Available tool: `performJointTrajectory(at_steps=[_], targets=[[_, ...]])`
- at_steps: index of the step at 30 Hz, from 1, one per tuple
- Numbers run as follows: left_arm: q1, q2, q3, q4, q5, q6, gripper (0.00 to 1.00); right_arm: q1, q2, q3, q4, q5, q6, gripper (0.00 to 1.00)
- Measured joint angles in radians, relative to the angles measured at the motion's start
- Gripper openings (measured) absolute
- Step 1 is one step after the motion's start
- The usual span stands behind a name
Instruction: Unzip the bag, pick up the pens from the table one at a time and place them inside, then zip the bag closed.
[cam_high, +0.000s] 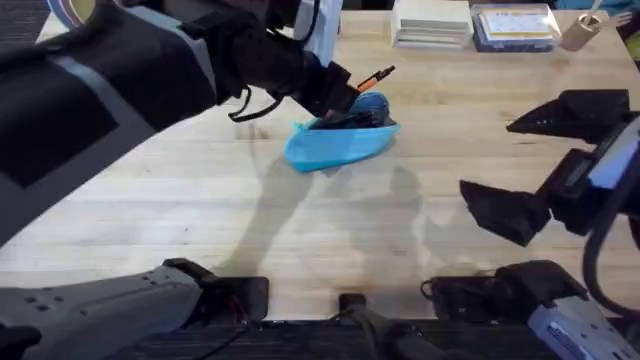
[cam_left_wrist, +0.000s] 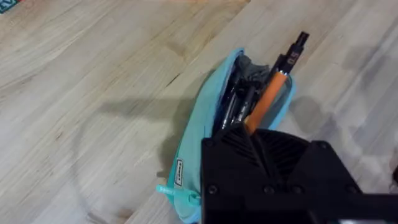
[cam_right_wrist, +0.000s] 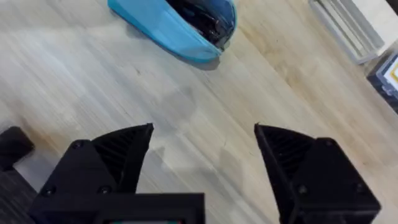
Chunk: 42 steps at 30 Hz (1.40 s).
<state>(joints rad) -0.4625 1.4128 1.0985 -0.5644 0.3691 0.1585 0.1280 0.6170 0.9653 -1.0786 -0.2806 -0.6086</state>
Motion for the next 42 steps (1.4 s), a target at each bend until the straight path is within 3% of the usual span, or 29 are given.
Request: performJointTrajectory(at_steps=[14, 25, 37, 38, 39, 42], targets=[[0.0, 0.006, 0.0, -0.043, -0.007, -0.004, 0.042, 0.0, 0.0, 0.0, 0.0, 0.0, 0.0, 0.997], [0.0, 0.109, 0.0, -0.042, -0.014, -0.004, 0.043, 0.0, 0.0, 0.0, 0.0, 0.0, 0.0, 0.996], [0.0, 0.131, 0.0, -0.05, -0.015, -0.004, 0.058, 0.0, 0.0, 0.0, 0.0, 0.0, 0.0, 0.996], [0.0, 0.131, 0.0, -0.049, -0.015, -0.001, 0.108, 0.0, 0.0, 0.0, 0.0, 0.0, 0.0, 0.997], [0.0, 0.131, 0.0, -0.049, -0.016, 0.001, 0.225, 0.0, 0.0, 0.0, 0.0, 0.0, 0.0, 0.997], [0.0, 0.131, 0.0, -0.048, -0.014, -0.001, 0.705, 0.0, 0.0, 0.0, 0.0, 0.0, 0.0, 0.996]])
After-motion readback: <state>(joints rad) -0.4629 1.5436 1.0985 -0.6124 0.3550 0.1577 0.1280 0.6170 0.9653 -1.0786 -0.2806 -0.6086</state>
